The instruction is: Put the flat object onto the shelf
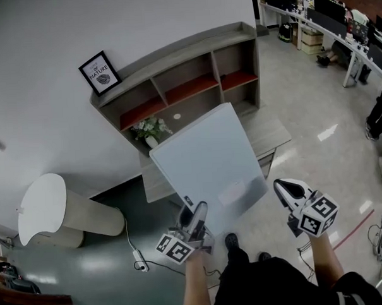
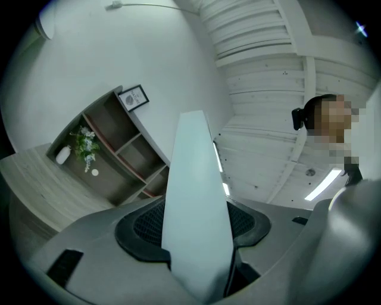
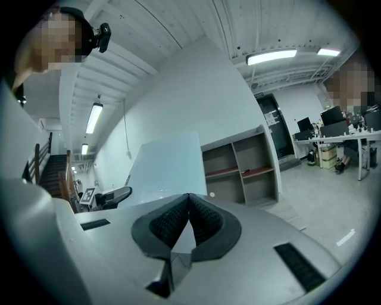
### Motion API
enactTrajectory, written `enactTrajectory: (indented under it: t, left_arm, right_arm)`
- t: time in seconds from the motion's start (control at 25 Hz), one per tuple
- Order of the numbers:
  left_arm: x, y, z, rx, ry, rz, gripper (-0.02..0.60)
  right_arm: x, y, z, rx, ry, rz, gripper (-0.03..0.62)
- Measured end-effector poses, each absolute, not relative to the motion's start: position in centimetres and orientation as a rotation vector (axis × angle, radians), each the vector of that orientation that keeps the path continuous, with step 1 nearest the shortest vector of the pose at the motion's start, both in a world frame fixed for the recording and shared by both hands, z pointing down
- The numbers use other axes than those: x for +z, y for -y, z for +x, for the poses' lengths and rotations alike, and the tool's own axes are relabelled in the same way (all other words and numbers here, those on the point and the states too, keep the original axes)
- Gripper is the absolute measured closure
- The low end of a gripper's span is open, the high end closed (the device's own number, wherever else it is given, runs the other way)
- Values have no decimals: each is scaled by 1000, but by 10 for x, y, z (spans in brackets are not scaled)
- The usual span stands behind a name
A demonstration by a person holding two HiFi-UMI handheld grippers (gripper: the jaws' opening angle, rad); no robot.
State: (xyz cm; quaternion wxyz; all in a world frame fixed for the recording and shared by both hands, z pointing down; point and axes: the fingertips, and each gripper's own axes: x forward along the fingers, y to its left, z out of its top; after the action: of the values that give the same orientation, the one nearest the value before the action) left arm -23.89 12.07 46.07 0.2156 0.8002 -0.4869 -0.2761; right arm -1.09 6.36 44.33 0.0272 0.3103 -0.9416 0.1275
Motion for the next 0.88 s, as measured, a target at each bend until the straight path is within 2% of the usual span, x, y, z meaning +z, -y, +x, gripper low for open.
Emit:
enactTrajectory:
  t: [0.48, 0.88]
  left_arm:
    - [443, -37, -306, -775, 1262, 2289, 308]
    - [438, -4, -320, -766, 1194, 2317, 308]
  right_arm:
    - [435, -8, -64, 363, 2859, 1135, 582]
    - [457, -4, -67, 445, 2764, 1269, 582]
